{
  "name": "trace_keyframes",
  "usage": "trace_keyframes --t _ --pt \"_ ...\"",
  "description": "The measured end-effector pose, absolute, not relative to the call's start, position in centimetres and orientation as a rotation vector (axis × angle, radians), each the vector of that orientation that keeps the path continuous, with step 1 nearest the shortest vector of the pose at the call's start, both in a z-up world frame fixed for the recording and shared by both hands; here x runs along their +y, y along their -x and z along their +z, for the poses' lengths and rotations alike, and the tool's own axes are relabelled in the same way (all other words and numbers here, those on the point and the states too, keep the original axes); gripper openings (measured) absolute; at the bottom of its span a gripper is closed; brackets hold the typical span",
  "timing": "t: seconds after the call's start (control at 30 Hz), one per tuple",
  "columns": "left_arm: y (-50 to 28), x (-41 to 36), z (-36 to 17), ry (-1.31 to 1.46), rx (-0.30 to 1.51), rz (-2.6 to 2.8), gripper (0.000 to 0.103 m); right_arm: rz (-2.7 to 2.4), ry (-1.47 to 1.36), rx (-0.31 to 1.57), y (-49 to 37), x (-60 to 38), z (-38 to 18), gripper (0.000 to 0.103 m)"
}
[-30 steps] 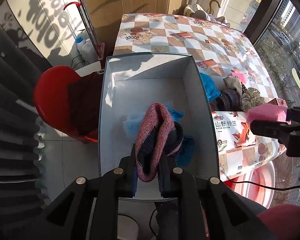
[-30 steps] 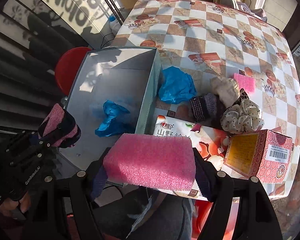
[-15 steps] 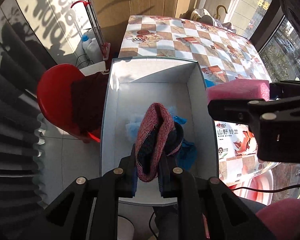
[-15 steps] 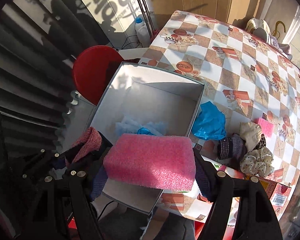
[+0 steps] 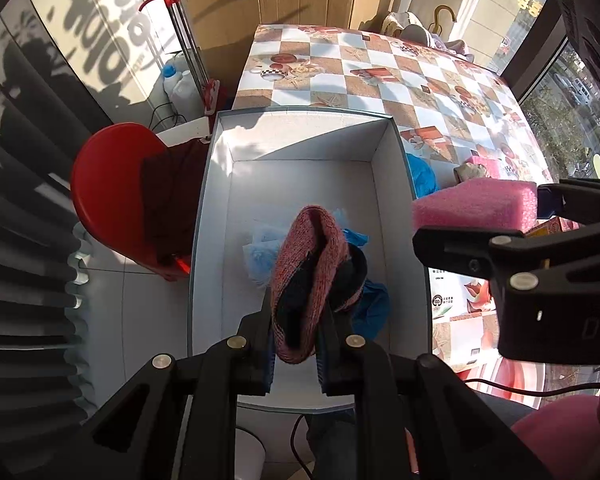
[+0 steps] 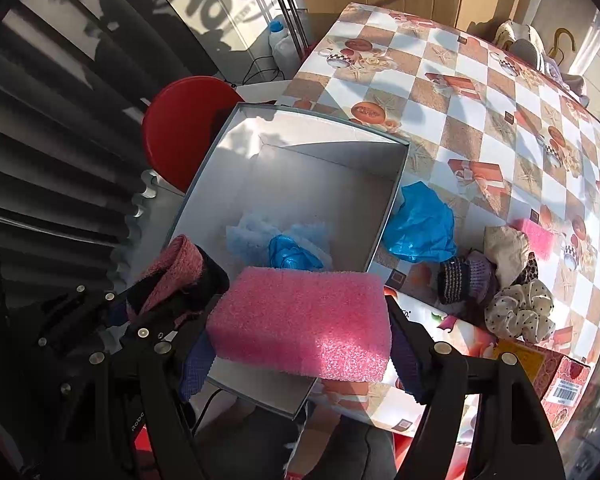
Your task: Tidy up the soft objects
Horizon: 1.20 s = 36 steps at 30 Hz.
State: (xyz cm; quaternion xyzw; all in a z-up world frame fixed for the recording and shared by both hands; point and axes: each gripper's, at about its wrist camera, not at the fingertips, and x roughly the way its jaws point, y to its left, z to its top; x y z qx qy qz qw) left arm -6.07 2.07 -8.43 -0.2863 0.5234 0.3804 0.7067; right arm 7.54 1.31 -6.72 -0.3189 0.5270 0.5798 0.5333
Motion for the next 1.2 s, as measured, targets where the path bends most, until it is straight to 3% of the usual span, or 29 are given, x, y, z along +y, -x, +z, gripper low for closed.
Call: trace_keyframes --t 1.2 --pt "3.1 1.6 -8.9 0.541 1.24 0.762 0.018 1.323 0.652 1.299 -9.8 -0.1 -6.8 0.077"
